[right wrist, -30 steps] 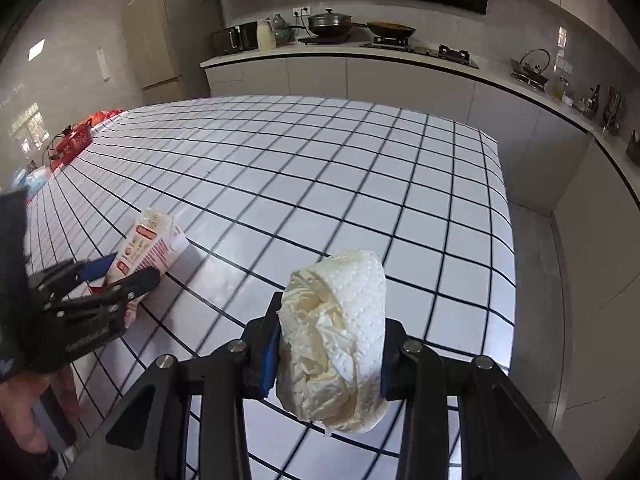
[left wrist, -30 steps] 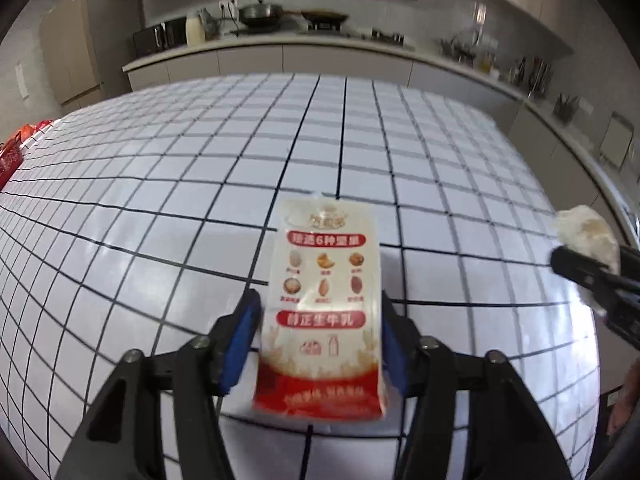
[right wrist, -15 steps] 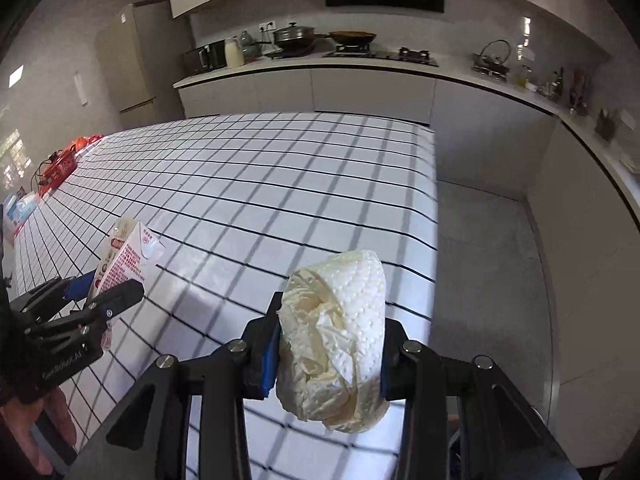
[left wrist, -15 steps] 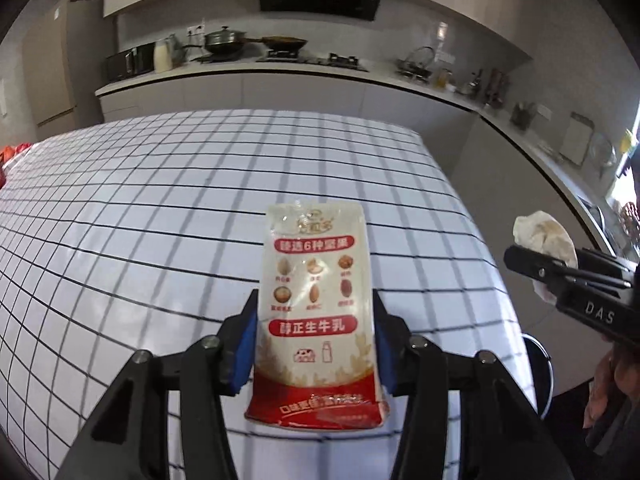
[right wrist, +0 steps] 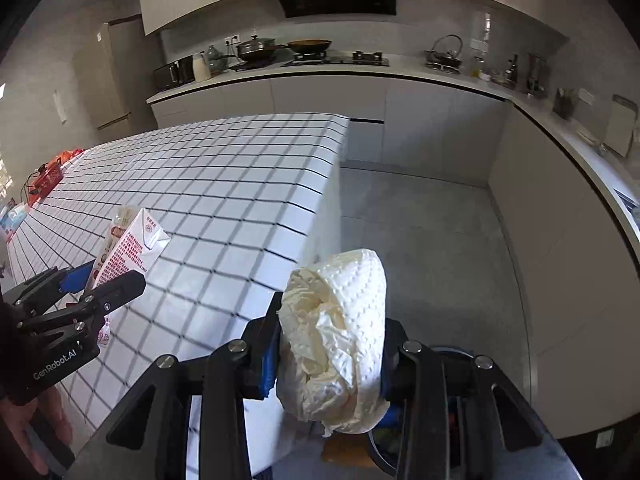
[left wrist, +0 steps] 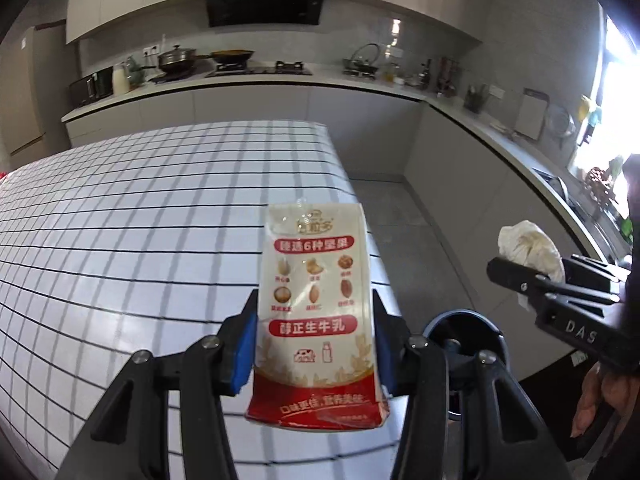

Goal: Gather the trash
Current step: 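Carry the carton and tissue bundle over the black bin and open both tools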

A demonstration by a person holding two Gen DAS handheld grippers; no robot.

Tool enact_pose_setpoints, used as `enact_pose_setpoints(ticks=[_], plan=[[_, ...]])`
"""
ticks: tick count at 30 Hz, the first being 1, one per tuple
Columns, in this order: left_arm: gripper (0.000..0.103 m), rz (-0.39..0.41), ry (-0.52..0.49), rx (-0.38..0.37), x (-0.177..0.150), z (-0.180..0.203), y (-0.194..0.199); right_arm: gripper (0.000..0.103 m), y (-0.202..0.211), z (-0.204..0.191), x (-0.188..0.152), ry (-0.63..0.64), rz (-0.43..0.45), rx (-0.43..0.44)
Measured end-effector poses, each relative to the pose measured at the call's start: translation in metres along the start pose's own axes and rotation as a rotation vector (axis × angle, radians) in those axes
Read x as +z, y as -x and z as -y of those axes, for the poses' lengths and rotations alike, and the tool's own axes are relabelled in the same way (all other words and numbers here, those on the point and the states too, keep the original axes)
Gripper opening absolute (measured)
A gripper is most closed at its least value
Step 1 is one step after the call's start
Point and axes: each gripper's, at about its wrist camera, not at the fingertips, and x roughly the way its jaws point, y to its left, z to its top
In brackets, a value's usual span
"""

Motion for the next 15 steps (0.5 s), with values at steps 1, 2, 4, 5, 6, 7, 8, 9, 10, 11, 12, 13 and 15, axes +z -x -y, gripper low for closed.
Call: enact_pose_setpoints(ticks=[1,2,4,5,6,7,8,9,10,11,12,13,15], plan=[[0.05,0.001,-0.008,-0.006,-0.002,0.009,0.002,0.039,0.005,0.005,-0.004,-0.003,0.001,-0.003],[0.05,0.0,-0.015,-0.014,-0.004,0.016,0.003,0.039,0.011,0.012,-0.01,-0.008,0.003,-0.008],[0.05,0.002,-0.029,-0.024,-0.013,0.039,0.009,0.039,0.021,0.025,-0.019,-0.015,0.004,-0.017],[0.05,0.002,-0.036,-0.03,-0.014,0.047,0.01,0.039,0.027,0.034,-0.025,-0.022,0.006,-0.023],[0.05,0.002,-0.041,-0.035,-0.017,0.054,0.012,0.039,0.032,0.042,-0.029,-0.025,0.006,-0.029],[0.05,0.002,-0.049,-0.041,-0.018,0.063,0.013,0.039,0.035,0.049,-0.033,-0.028,0.006,-0.032],[0.05,0.001,-0.057,-0.048,-0.02,0.071,0.013,0.039,0.04,0.058,-0.037,-0.035,0.006,-0.035],[0.05,0.001,-0.063,-0.053,-0.021,0.079,0.013,0.039,0.044,0.066,-0.042,-0.041,0.005,-0.041],[0.05,0.0,-0.068,-0.057,-0.022,0.082,0.014,0.039,0.047,0.071,-0.045,-0.045,0.005,-0.043],[0.05,-0.003,-0.074,-0.064,-0.024,0.09,0.013,0.039,0.051,0.079,-0.051,-0.049,0.004,-0.046],[0.05,-0.004,-0.079,-0.067,-0.027,0.097,0.013,0.039,0.055,0.085,-0.055,-0.052,0.003,-0.049],[0.05,-0.007,-0.086,-0.071,-0.03,0.105,0.013,0.039,0.058,0.092,-0.06,-0.055,0.001,-0.051],[0.05,-0.015,-0.099,-0.078,-0.034,0.117,0.01,0.039,0.063,0.106,-0.069,-0.062,-0.001,-0.054]])
